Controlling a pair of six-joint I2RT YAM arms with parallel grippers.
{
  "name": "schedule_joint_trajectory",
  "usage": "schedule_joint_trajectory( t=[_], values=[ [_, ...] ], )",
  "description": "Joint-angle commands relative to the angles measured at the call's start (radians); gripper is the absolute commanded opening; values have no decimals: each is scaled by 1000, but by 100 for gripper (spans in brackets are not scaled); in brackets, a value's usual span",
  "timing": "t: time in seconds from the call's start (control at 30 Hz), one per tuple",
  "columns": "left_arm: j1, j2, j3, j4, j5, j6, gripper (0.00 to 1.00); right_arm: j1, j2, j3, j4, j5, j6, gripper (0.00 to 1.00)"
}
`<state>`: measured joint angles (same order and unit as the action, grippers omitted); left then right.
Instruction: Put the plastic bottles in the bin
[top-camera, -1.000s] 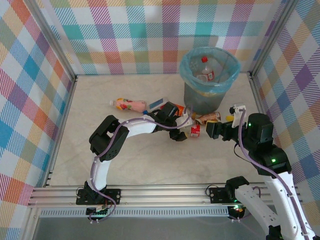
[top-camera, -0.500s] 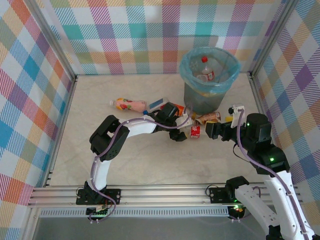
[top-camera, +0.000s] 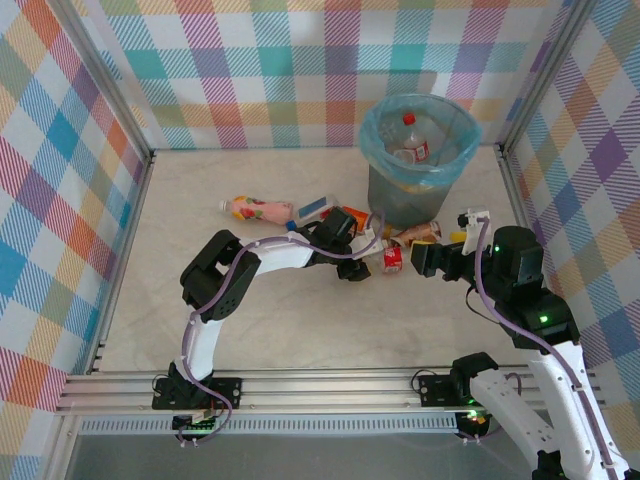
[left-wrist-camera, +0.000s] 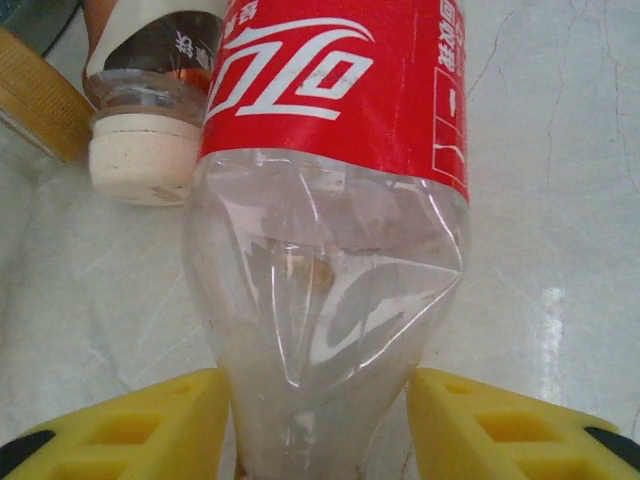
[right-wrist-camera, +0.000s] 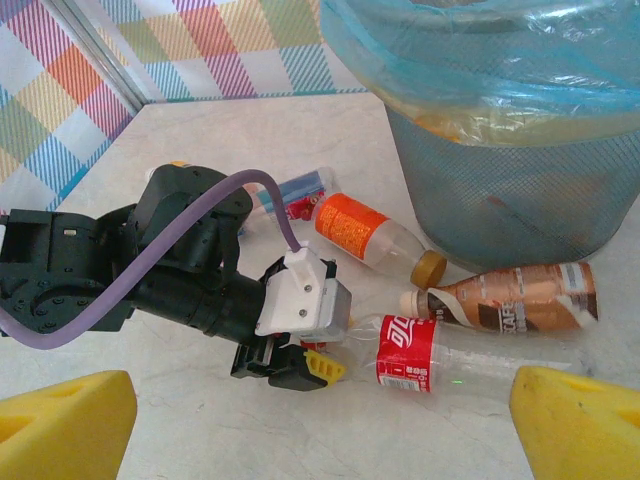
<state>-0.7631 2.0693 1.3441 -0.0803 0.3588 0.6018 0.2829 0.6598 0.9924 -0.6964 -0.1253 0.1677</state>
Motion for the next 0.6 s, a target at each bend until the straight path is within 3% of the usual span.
schedule_joint_trajectory(
  t=[0.0, 0.2, 0.4, 0.57],
  values=[
    [9, 8, 12, -38, 36, 6, 46, 2, -5, 3, 25, -8, -11, 96],
    [9, -10, 9, -75, 67, 40, 36, 2, -2, 6, 28, -8, -13, 96],
    [7, -62, -19, -92, 92, 94, 11, 2, 1, 13, 28, -10, -8, 96],
    [7, -119, -59, -83, 97, 108, 8, 2, -3, 19, 22, -11, -3, 96]
  ],
)
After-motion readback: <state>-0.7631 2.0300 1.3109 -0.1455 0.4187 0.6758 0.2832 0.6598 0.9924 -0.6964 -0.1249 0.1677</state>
